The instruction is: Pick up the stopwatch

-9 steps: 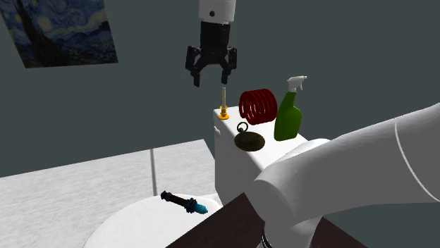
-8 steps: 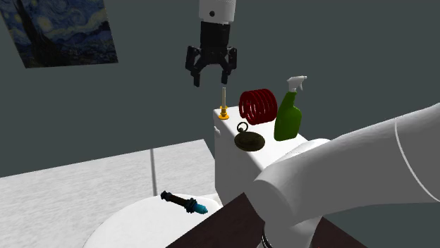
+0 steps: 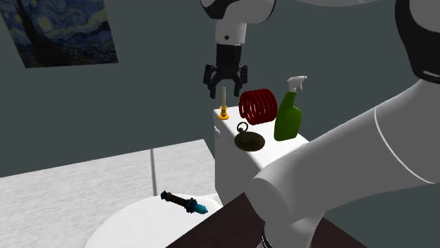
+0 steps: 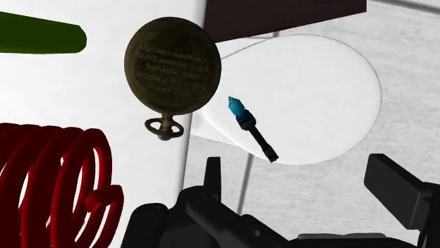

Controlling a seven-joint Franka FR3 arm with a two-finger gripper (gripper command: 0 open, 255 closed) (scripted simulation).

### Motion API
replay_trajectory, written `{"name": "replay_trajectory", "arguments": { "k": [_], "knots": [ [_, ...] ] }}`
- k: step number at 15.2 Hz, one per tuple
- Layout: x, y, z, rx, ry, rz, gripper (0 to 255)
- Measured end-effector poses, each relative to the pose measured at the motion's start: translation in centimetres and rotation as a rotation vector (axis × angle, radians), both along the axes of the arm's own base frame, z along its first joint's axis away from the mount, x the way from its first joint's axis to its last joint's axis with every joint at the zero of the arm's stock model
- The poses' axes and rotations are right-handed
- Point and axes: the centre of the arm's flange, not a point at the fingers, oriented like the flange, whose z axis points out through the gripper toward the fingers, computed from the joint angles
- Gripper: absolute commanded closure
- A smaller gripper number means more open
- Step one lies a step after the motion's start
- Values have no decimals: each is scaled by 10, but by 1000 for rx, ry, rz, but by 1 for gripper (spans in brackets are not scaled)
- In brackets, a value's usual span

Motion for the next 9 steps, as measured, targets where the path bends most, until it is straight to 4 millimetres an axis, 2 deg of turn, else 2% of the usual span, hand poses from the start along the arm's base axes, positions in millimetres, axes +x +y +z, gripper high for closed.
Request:
{"name": "replay_trajectory", "arguments": {
  "k": [6,9],
  "knots": [
    [18,-62,-59,38,79,-33,0],
    [19,-89,-91,58,119,-49,0]
  ]
}}
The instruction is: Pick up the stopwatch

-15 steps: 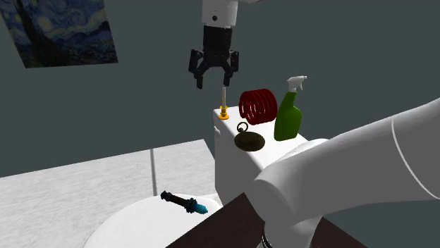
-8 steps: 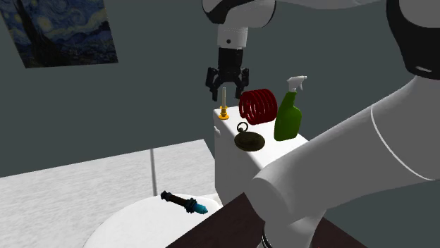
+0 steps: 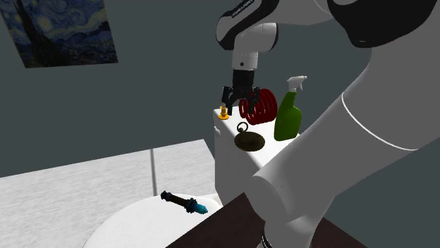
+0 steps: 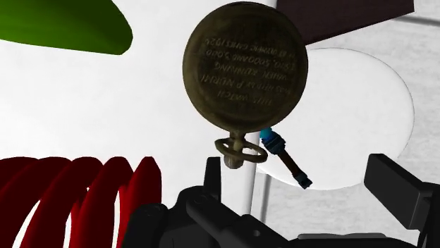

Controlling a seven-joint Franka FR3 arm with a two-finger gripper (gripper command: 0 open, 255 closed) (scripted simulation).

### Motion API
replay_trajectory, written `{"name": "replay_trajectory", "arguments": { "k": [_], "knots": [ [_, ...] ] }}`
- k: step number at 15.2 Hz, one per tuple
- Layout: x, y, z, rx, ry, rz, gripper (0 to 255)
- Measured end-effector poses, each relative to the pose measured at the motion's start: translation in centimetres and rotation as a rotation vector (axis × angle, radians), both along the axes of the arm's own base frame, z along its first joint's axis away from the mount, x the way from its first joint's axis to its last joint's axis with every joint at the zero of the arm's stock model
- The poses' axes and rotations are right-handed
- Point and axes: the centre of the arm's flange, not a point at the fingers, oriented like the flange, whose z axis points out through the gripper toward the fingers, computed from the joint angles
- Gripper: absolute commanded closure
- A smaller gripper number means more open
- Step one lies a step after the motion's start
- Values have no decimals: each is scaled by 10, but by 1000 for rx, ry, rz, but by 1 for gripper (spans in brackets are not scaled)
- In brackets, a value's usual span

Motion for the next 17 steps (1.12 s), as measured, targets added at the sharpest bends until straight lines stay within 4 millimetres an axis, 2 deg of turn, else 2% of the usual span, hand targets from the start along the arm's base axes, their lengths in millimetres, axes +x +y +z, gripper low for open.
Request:
{"name": "replay_trajectory", "arguments": {
  "k": [2,4,6,10,11,17],
  "knots": [
    [5,-8,-1,28,-23,-9,0],
    [10,-14,-18,33,-9,-12,0],
    [12,-13,-22,24,-18,-6,0],
    [4,-18,-52,13,17,-9,0],
    [4,-19,-56,13,21,-9,255],
    [4,-20,-60,12,25,-10,255]
  ]
}}
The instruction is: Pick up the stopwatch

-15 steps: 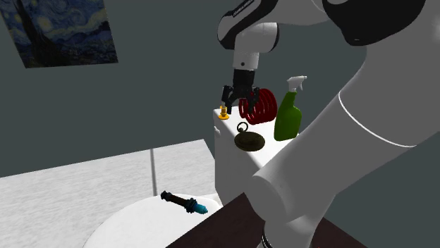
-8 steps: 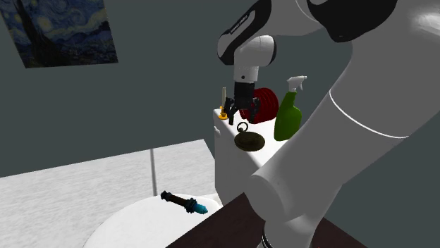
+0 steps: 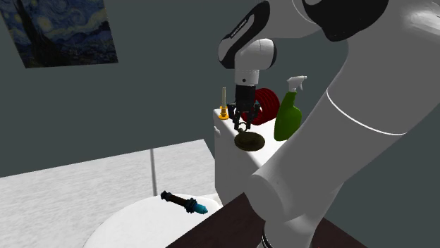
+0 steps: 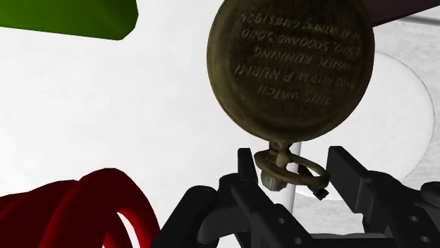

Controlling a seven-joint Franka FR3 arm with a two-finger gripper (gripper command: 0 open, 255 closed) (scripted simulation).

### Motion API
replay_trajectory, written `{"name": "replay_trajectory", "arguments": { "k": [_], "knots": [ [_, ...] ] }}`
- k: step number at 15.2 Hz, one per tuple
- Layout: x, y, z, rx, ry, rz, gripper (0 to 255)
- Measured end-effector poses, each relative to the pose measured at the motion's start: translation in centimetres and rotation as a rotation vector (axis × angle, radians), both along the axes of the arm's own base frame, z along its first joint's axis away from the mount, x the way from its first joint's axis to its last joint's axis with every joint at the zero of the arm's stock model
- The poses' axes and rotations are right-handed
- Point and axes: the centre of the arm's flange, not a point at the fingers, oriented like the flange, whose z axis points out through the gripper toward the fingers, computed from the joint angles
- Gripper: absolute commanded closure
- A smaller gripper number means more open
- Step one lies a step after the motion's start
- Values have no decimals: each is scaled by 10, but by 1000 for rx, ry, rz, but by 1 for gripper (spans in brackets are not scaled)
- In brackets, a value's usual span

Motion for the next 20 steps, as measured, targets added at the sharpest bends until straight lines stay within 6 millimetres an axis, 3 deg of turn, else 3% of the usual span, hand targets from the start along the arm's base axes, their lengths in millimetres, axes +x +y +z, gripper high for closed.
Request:
{"name": "replay_trajectory", "arguments": {
  "k": [6,20],
  "knots": [
    [-1,-1,7,0,1,0,255],
    [0,-2,78,0,1,-1,255]
  ]
}}
